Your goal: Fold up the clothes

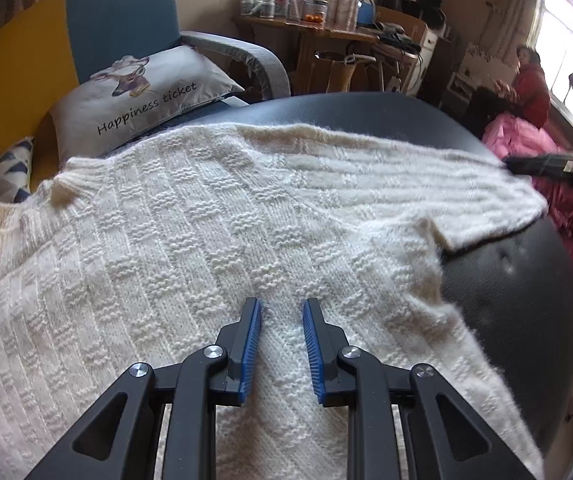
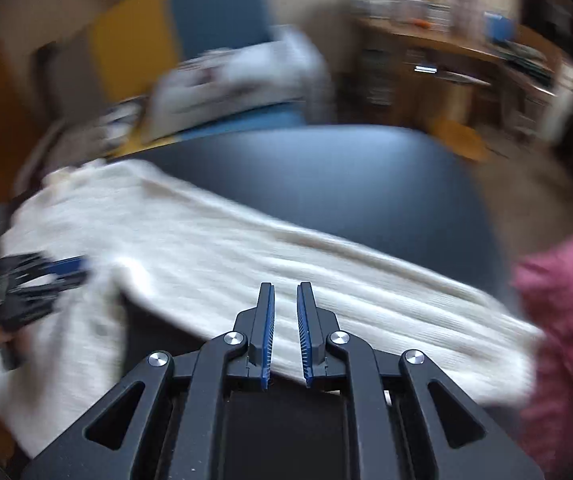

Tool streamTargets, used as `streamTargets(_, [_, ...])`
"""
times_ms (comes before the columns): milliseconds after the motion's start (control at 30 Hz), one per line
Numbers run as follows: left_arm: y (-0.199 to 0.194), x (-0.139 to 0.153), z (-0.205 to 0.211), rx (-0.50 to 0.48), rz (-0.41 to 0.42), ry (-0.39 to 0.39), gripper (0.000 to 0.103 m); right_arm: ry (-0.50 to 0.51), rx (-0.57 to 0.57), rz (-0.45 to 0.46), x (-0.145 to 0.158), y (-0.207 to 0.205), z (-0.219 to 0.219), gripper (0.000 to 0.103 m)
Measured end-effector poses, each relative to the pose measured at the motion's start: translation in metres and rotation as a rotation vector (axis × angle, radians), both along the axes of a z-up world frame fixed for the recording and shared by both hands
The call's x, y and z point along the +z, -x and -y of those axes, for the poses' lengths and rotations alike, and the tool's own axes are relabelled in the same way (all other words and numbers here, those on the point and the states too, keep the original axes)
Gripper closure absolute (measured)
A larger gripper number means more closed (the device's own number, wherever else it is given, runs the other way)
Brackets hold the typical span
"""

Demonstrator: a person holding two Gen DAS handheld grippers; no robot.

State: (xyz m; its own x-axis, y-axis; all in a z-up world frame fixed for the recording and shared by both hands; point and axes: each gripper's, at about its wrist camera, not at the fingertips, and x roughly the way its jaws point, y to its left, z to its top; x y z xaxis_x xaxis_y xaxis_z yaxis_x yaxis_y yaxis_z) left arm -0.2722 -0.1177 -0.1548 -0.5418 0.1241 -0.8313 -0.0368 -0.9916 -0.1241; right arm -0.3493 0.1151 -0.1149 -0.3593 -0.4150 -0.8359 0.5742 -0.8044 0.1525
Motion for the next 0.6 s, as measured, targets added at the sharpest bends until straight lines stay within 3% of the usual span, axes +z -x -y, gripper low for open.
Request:
streamTargets(167, [-0.027, 0.022, 0.007, -0.018, -0.073, -0.053, 0.081, -0.038, 0.125, 0.003, -0.025, -0.002, 0.072, 0.090])
streamTargets(433, [-0.063, 0.008, 0.018, -0.015, -0.039, -0.076, 0.081, 0.014, 0.099, 0.059, -0.032, 0.041, 0.134, 0.090])
streamTargets(600, [-0.072, -0.007, 0.022, -0.021, -0.035, -0.081, 0.082, -0.044, 0.052, 0.079, -0.056, 0.062, 0.155, 0.094])
